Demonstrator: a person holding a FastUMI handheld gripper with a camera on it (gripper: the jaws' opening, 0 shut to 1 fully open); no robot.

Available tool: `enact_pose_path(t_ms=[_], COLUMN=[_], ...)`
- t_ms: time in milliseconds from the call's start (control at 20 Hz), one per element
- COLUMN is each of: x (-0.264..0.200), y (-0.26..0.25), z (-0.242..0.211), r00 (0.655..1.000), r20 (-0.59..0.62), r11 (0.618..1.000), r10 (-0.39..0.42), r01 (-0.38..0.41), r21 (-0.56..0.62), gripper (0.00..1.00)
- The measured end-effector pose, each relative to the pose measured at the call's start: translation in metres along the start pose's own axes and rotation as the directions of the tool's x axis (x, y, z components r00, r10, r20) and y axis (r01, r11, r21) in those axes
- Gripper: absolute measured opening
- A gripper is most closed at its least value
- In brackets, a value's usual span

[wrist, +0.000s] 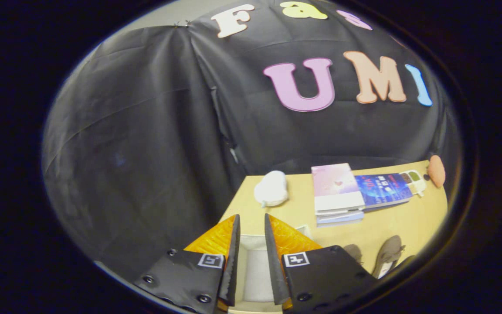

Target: Open the storage box then place both shoes into the box .Put the left shoe in first, then the right shoe, with the right side of both shoes facing outward in a uniform manner.

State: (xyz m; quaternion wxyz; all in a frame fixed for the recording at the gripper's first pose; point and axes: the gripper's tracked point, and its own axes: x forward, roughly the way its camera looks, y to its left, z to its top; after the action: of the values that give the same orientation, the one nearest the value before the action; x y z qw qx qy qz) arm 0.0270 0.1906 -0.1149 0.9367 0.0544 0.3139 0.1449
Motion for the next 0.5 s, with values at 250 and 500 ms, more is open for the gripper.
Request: enact_pose_path(t_ms=[250, 500], x=[-0.009, -0.024], y=[-0.097, -0.173], z=[-0.02, -0.072], r00=[0.988, 0.956], r20=[-0.008, -0.099], r11=[0.988, 0.961], r10=[-0.155, -0.277], r01=[0.155, 0.278], r21=[-0.028, 0.001], gripper=[0.36, 0.36])
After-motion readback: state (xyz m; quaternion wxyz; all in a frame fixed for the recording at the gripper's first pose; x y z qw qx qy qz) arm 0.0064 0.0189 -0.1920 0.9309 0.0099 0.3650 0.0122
